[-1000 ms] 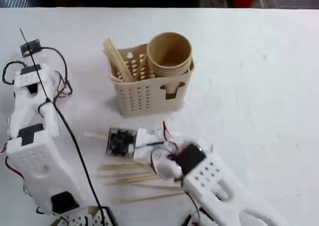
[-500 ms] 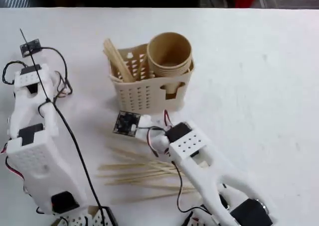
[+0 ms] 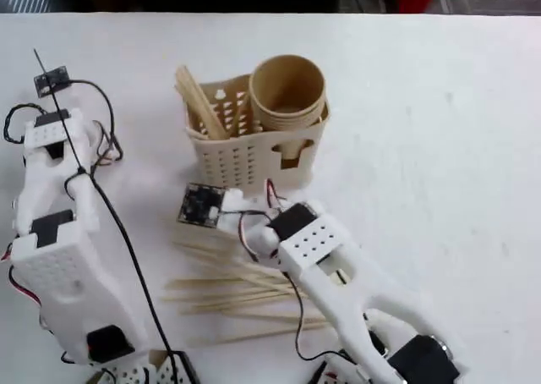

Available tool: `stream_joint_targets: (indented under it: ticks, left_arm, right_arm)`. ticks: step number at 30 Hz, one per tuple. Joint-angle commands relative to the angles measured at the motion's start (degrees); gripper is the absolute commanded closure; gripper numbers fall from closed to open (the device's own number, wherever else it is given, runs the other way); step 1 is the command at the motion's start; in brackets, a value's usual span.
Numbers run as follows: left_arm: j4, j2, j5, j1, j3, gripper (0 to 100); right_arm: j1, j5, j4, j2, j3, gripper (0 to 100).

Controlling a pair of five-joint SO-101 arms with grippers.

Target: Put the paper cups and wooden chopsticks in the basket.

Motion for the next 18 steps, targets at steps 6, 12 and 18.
stream_joint_targets:
  ticks: [6, 12, 18]
  left_arm:
    - [-0.26, -0.31, 0.53, -0.31, -2.37, 82]
    - [-0.26, -0.31, 0.53, -0.22, -2.37, 82]
    - [-0.26, -0.31, 0.53, -0.13, -2.37, 82]
  right_arm:
    - [0.92, -0.18, -6.99, 14.73, -7.47, 73.1]
    - [4.70, -0.18, -7.34, 21.85, -11.25, 73.0]
    - [4.88, -0.18, -7.25, 25.80, -11.16, 86.9]
